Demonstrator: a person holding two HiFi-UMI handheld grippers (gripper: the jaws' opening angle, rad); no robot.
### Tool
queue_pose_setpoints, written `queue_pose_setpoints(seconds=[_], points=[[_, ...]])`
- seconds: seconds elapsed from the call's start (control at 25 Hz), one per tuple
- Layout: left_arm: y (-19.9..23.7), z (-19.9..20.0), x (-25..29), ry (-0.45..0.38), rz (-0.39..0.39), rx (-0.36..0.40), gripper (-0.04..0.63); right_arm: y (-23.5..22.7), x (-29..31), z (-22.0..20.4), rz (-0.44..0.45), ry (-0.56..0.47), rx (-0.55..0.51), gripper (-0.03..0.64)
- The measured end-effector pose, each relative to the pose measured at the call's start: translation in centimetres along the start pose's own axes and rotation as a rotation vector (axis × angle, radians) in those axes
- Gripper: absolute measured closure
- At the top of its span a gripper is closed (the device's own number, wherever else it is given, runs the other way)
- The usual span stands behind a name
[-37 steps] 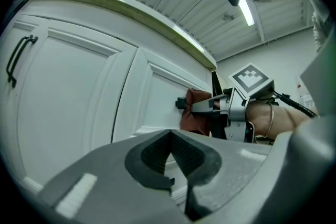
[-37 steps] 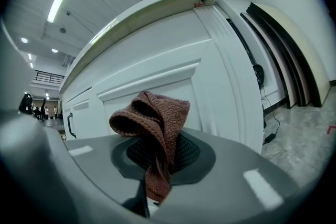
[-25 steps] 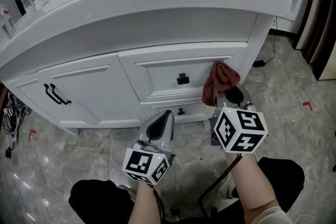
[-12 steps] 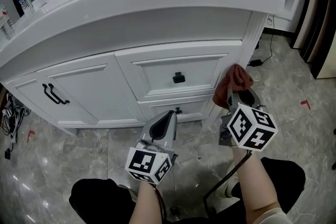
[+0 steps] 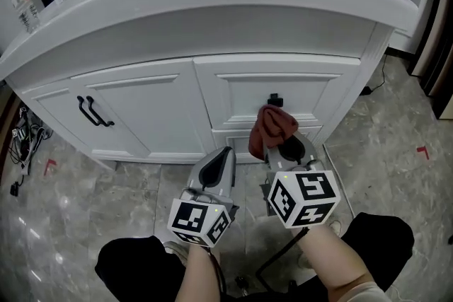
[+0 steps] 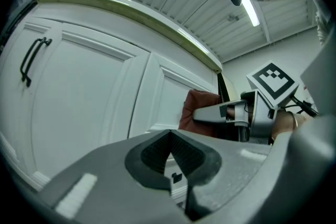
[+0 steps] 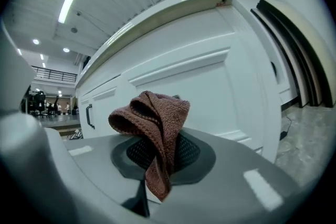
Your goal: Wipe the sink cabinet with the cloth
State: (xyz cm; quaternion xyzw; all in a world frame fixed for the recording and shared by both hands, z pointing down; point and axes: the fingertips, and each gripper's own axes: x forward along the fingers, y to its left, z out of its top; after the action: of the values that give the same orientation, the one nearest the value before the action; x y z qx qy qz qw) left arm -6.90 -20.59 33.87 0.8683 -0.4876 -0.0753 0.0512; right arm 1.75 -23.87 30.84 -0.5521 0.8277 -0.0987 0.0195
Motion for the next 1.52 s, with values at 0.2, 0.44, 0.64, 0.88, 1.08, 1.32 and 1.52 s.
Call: queue_pose_setpoints(seconds=[0.2,0.44,0.64,0.88,1.08,1.32,1.52], points=[[3.8,0.3,-2.2,0.010,0.084,0.025,0.595,5.7,3.5,-3.4,0.111,0.069,-0.027,0.534],[7.9,0.5,-4.2,0.000,0.168,0.020,0.595,7.9,6.5,-4.8,0.161,0.086,0.002,0.534],[8.2,0.0,-3.8,0.000,0.168,0.007,0.595,6.2,6.7,-4.6,0.125,0.078,0.042,0.532],[5.9,-0.7,-1.8,0.011,0.104,0.002,0.595,3.2,5.9,-4.3,0.081,0.092,0.059,0.529],[4.3,-0.6,-0.4,0.008,0.066,-0.004,0.595,0.4,4.7,-3.6,0.057,0.091,0.056,0.529],[2.9,-1.0,0.8,0.016,0.042,-0.014,0.595,-3.1,3.1,-3.0,0.009,0.084,0.075,0.528],[1.3,-1.9,1.8,0.029,0.013,-0.018,0.595,-5.8,1.9,-2.6,-0.044,0.065,0.084,0.528]])
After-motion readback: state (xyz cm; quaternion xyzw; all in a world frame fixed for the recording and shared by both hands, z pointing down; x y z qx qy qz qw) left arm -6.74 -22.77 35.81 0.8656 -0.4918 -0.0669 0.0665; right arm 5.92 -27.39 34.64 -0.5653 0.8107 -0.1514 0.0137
